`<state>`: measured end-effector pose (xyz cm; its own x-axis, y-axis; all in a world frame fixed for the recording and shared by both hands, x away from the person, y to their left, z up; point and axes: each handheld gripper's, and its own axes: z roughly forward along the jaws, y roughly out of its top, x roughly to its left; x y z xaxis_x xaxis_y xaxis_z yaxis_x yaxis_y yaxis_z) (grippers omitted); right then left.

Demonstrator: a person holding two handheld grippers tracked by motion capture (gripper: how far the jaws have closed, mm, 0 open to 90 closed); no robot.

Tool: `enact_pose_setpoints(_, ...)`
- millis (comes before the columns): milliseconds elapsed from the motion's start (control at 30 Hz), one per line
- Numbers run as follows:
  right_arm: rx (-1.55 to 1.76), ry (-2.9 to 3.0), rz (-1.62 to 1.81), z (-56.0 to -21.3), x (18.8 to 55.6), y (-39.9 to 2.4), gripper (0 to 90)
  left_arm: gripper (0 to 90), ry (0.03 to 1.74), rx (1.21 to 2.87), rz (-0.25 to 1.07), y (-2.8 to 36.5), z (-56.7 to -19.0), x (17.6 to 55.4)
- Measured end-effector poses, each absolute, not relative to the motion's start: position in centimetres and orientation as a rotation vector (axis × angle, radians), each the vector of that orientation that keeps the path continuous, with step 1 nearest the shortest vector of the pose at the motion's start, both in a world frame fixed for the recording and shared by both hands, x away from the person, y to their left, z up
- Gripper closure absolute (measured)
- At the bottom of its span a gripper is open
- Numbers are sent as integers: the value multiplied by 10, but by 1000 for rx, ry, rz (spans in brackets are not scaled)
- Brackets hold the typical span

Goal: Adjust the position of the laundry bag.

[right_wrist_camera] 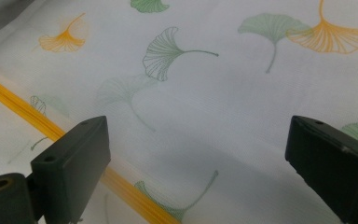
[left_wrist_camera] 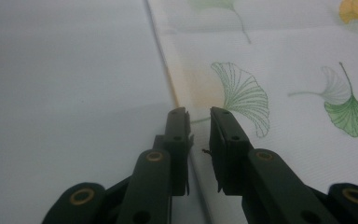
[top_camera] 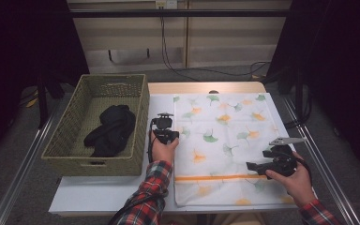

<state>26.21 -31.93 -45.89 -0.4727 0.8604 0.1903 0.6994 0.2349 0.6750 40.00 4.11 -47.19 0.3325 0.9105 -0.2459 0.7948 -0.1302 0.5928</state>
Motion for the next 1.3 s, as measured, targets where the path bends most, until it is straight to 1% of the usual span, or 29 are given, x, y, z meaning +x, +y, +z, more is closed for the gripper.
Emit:
enact_pose_setpoints(67,1466,2290,1063,-459,262,-318,59,783,1491,1962,223,41,-472,400)
enact_pose_setpoints(100,1467,2290,1062,-459,263,-318,59,799,1492,1961,227,40,-472,400)
enact_pose_setpoints(133,1472,2286,1063,-459,263,-316,61,835,1496,1957,226,40,-472,400)
enact_pose_setpoints(333,1475,2296,1060,-459,264,-315,61,887,1501,1973,218,37,-471,400)
enact_pose_setpoints(600,1454,2297,1070,-458,266,-315,64,892,1497,2009,211,39,-462,402)
enact_pose_setpoints(1000,1453,2289,1070,-457,265,-315,64,894,1557,1960,253,57,-446,409)
enact_pose_setpoints(1300,1453,2292,1061,-456,264,-315,63,895,1574,1965,293,62,-433,413)
